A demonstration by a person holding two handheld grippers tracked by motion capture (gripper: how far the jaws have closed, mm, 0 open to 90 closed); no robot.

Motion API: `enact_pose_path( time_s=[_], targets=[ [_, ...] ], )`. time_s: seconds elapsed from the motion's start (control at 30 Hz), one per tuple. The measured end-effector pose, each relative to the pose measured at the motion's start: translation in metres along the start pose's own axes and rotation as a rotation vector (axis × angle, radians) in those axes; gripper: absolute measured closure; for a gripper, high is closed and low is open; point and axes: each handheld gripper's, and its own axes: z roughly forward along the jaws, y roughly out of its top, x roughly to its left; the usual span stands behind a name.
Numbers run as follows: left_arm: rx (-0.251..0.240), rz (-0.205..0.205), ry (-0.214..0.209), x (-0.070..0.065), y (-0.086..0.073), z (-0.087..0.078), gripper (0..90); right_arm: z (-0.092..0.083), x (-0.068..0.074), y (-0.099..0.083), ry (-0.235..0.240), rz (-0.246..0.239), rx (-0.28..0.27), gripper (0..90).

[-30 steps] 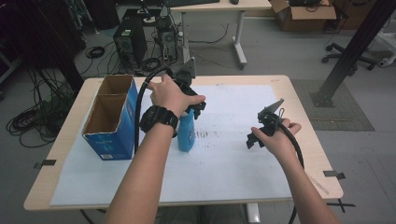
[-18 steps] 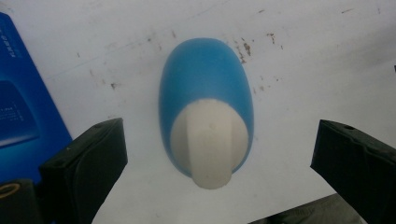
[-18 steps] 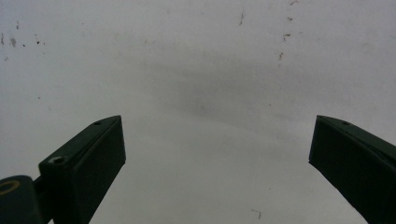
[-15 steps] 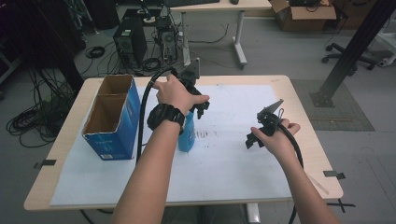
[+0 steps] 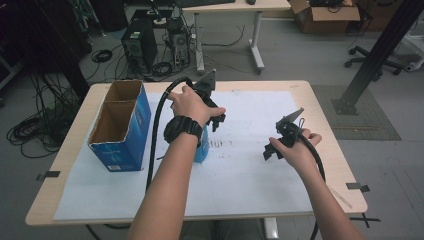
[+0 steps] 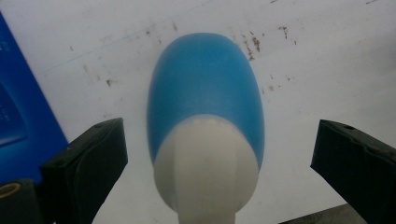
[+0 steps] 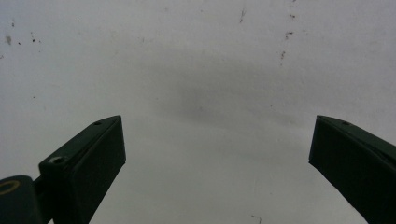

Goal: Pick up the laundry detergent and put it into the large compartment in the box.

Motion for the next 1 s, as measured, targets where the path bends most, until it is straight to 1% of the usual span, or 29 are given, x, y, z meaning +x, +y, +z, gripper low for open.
enact_pose_path(
  time_s=[0.03, 0.07, 0.2, 0.43, 0.57, 0.7, 0.8, 0.87, 1.0],
  targets=[
    [0.002, 0.001, 0.005, 0.000, 0.000, 0.001, 3.9, 0.000, 0.000, 0.000, 0.001, 0.002, 0.002, 4.0],
    [0.002, -0.007, 0.007, 0.000, 0.000, 0.003, 3.7, 0.001, 0.000, 0.000, 0.002, 0.001, 0.000, 4.0],
    [0.006, -0.014, 0.002, -0.001, 0.000, 0.009, 3.9, 0.002, 0.000, -0.001, 0.006, -0.003, -0.003, 4.0],
    [0.006, -0.016, -0.004, -0.001, 0.000, 0.012, 3.8, 0.003, -0.001, -0.001, 0.006, -0.005, -0.004, 4.0],
    [0.009, -0.023, 0.010, -0.001, 0.000, 0.014, 3.8, 0.004, -0.002, -0.002, 0.010, -0.003, -0.004, 4.0],
    [-0.001, -0.028, 0.005, -0.001, 0.001, 0.015, 3.9, 0.005, -0.003, -0.002, 0.010, 0.003, -0.001, 4.0],
    [0.000, -0.033, 0.011, -0.002, 0.001, 0.016, 3.8, 0.007, -0.004, -0.003, 0.011, 0.004, -0.001, 4.0],
    [0.001, -0.033, 0.000, -0.001, 0.000, 0.017, 3.8, 0.007, -0.003, -0.003, 0.010, 0.008, 0.000, 4.0],
    [0.006, -0.035, 0.006, 0.000, -0.001, 0.019, 3.8, 0.007, -0.003, -0.003, 0.010, 0.005, -0.002, 4.0]
  ],
)
